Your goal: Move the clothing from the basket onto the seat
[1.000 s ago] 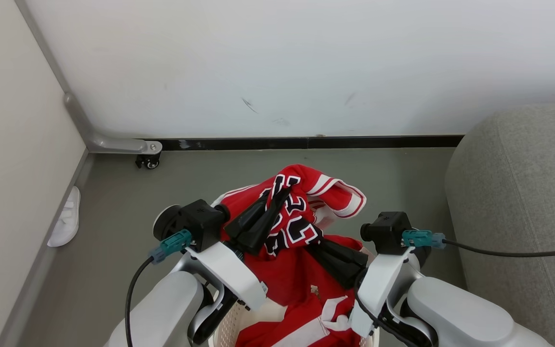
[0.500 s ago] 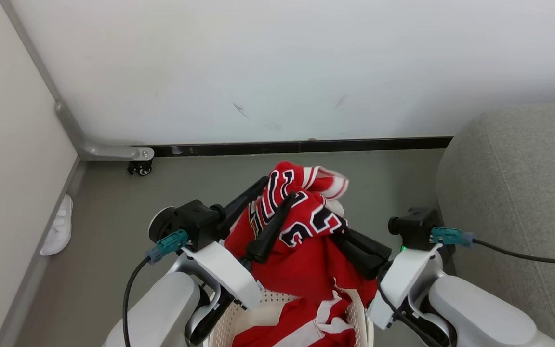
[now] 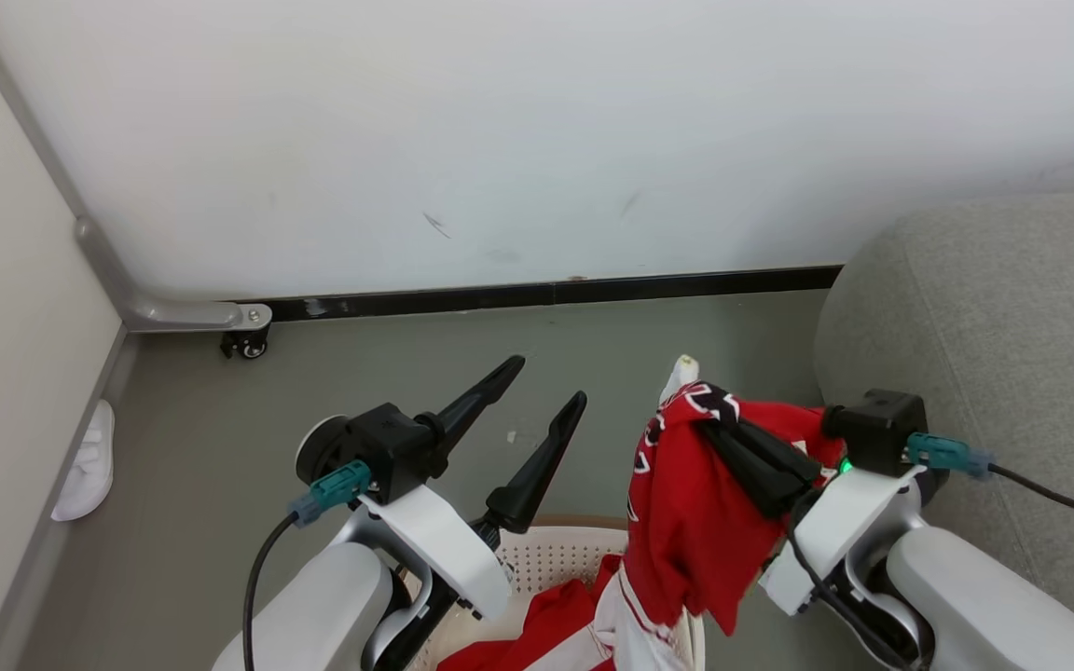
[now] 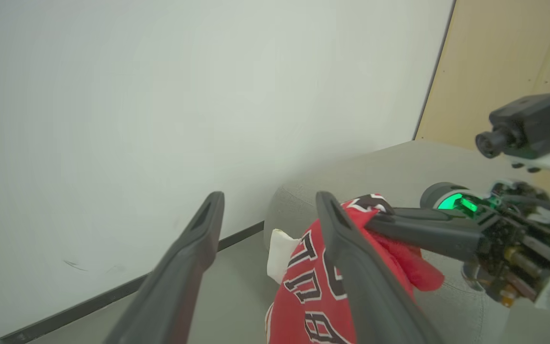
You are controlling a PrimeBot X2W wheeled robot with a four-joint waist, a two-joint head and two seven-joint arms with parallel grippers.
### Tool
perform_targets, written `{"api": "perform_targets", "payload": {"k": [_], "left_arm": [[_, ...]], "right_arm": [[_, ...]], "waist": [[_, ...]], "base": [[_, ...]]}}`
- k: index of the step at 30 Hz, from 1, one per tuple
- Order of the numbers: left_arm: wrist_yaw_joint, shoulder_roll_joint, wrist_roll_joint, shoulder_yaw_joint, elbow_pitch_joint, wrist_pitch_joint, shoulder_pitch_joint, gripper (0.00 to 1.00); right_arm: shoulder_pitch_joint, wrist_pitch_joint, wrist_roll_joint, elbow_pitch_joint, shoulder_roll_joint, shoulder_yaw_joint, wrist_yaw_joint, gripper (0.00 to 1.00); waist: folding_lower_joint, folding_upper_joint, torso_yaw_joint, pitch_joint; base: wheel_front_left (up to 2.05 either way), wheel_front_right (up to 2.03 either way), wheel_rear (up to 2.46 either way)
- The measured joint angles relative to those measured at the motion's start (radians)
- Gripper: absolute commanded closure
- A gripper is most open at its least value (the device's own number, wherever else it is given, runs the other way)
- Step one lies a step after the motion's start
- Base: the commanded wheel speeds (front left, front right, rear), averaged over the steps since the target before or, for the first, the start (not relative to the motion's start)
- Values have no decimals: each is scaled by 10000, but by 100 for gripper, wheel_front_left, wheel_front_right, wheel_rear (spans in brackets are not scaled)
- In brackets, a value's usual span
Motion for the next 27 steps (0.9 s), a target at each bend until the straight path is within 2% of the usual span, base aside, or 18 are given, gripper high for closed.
{"api": "perform_targets", "payload": {"k": [15,27], "left_arm": [[-15,213,-4,-355,-184,2,256,0],[-61,253,-96,-686,-422,0,315,0]], "right_arm": [[787,0,-604,-535,-178,-1708,0,100],[1245,0,-1095,-1022,-201,-2541,0,100]], "waist": [[0,0,-773,-29],[0,0,-1519,33]], "base": [[0,0,0],[0,0,0]]}}
